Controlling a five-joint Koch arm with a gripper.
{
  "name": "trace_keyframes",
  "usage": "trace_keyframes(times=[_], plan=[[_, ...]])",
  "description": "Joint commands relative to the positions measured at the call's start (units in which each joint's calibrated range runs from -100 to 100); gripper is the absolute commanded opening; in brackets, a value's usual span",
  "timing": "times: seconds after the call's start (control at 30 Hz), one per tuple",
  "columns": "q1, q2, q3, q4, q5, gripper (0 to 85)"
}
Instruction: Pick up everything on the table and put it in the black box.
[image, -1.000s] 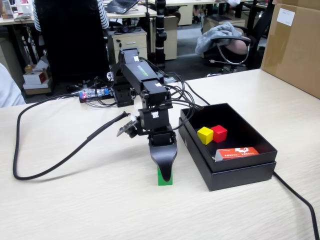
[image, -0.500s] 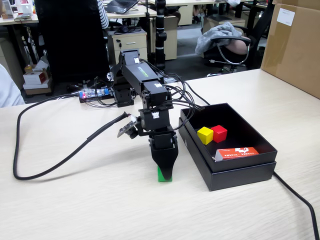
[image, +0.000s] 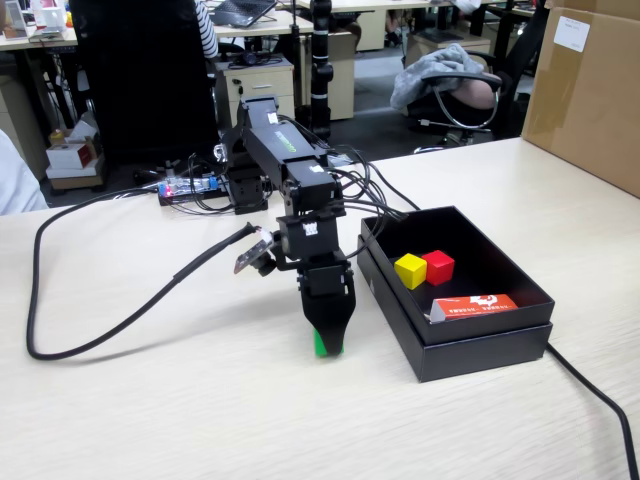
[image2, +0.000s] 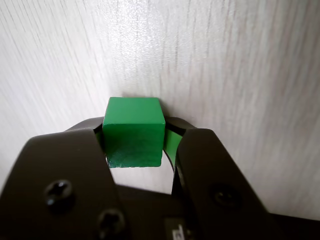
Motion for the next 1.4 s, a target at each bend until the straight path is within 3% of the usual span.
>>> trace_keyframes(times=[0.0, 0.27, 0.53, 0.73, 1.0, 1.27, 1.3, 1.37], plan=[[0.2, -12.3, -1.1, -0.8, -1.3, 0.9], [2.4, -39.1, -18.1, -0.8, -4.9, 0.8], [9.7, -56.4, -25.0, -1.1, -7.3, 0.9], [13.9, -52.4, -19.9, -1.0, -6.8, 0.9], [14.8, -20.6, -4.7, -3.0, -5.3, 0.9], [16.3, -17.5, -1.7, -4.1, -4.0, 0.9], [16.5, -17.3, -1.8, -4.1, -3.7, 3.6], [16.6, -17.3, -2.9, -4.1, -3.7, 19.9]])
